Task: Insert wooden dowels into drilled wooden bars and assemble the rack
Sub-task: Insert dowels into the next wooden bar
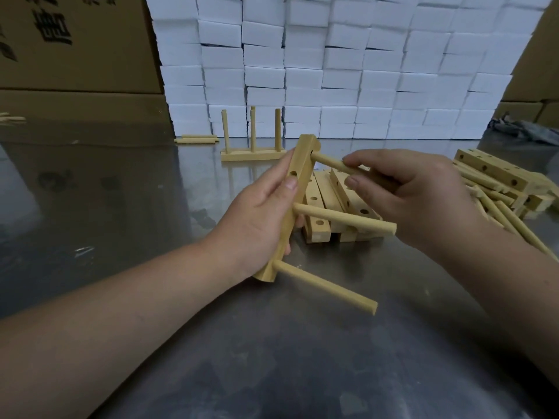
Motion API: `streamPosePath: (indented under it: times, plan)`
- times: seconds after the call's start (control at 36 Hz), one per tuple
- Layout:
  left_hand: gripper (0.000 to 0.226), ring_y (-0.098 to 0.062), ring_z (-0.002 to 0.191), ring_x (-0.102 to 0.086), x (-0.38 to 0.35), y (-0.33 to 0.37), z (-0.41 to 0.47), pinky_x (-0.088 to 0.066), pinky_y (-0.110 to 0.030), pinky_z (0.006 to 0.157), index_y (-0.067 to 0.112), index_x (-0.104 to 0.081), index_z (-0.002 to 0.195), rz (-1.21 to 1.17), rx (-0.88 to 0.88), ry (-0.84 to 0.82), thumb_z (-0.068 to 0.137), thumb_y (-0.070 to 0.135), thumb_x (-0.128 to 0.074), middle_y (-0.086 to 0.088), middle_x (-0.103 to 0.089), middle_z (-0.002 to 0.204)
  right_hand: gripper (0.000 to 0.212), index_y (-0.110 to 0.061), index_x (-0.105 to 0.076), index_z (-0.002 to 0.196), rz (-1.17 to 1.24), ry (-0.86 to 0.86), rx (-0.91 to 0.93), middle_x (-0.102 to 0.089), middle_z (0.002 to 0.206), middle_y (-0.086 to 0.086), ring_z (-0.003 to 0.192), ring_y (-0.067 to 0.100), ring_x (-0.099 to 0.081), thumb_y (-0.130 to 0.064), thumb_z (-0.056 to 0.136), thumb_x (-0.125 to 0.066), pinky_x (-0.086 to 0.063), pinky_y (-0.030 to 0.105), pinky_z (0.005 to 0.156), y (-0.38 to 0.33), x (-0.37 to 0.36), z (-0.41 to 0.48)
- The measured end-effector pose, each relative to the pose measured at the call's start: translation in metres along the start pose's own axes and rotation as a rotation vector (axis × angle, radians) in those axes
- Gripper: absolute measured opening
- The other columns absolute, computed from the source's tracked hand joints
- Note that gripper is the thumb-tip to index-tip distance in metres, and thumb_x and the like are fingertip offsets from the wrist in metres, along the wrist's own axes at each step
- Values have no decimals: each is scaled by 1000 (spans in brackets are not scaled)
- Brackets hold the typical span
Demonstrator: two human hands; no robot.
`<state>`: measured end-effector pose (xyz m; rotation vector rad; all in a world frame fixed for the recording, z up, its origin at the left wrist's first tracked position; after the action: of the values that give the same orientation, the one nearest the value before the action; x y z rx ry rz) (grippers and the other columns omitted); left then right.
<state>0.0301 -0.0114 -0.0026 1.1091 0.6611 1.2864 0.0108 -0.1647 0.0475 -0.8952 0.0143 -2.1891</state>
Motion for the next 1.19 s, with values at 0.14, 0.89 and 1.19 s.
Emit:
streamPosePath:
  times: [0.14, 0.89, 1.19]
  plan:
    - [43, 3, 59, -56, 1, 4, 0, -50, -21, 47, 71, -35, 105, 82, -22, 5, 98, 29, -38, 5, -51, 74, 25, -9, -70, 104, -119, 5, 131, -66, 67, 7, 59, 25, -59, -19, 84, -59, -52, 41, 55, -13, 4, 1]
    - [46, 6, 63, -52, 3, 10, 0, -45, -13, 52, 62, -24, 123, 215, -103, -76, 98, 25, -38, 23, -49, 65, 19, -39, -63, 95, 261, -18, -230, -67, 79, -11, 76, 8, -58, -22, 89, -57, -42, 12, 57, 0, -4, -5]
    - [49, 5, 62, -52, 2, 12, 0, -47, -18, 49, 62, -26, 122, 198, -130, -69, 98, 22, -40, 23, -47, 64, 15, -26, -70, 79, 618, 31, -542, -40, 39, -16, 39, 0, -35, -24, 88, -59, -31, 22, 49, 14, -13, -8]
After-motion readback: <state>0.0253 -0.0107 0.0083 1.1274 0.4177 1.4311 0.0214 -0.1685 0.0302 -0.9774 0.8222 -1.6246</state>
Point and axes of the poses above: each hand's wrist, its own z-axis towards the middle knuckle, its own x-axis out of the back of the hand, y = z × x, the point moved 6 cm from there along z, towards the middle knuckle
